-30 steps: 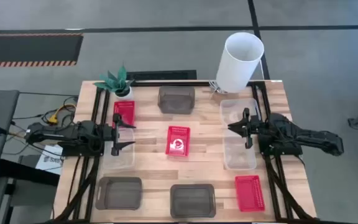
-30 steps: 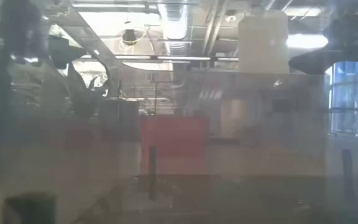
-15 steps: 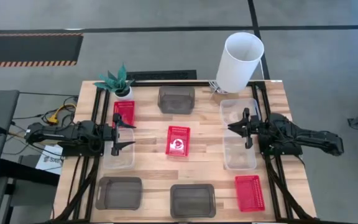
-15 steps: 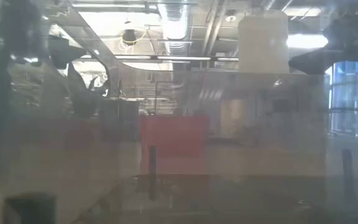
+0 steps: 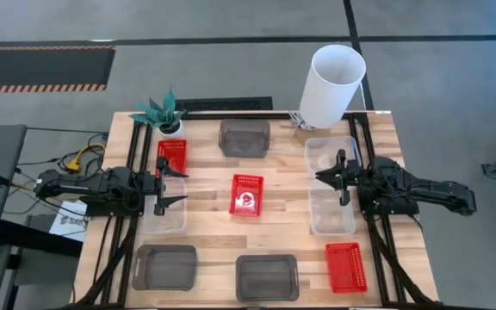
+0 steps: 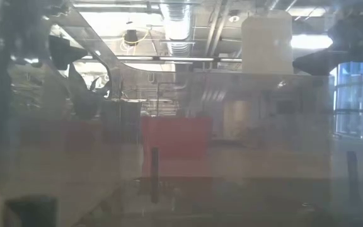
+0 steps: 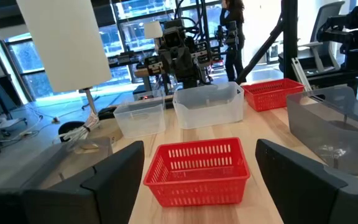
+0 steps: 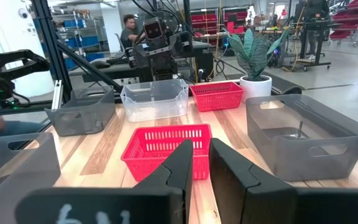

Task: Stack baskets by color

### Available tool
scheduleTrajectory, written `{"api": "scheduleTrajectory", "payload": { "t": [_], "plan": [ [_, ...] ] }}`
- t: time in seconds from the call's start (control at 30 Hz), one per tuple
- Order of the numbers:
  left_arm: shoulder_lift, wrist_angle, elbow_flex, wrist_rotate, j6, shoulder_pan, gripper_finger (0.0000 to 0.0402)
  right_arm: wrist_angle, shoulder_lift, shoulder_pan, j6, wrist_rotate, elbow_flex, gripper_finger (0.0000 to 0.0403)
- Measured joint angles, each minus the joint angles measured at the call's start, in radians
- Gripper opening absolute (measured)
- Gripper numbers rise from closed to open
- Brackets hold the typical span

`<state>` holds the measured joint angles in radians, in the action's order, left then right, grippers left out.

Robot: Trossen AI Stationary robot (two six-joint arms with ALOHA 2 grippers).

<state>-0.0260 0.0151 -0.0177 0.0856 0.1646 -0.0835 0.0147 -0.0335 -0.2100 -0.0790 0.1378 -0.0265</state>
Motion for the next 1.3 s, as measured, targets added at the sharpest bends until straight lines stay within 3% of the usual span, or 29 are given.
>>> {"api": "scheduleTrajectory", "payload": {
  "t": [0.97, 1.17, 1.3],
  "plan": [
    [0.000, 0.000, 0.000, 0.000, 0.001, 0.000, 0.0298, 0.000, 0.000, 0.000, 0.000, 0.000, 0.000, 0.0075],
    [0.000, 0.002, 0.000, 0.001, 0.084, 0.000, 0.0298, 0.000, 0.000, 0.000, 0.000, 0.000, 0.000, 0.0075],
    [0.000, 0.002, 0.000, 0.000, -0.002, 0.000, 0.0298, 0.000, 0.000, 0.000, 0.000, 0.000, 0.000, 0.0075]
  ]
}}
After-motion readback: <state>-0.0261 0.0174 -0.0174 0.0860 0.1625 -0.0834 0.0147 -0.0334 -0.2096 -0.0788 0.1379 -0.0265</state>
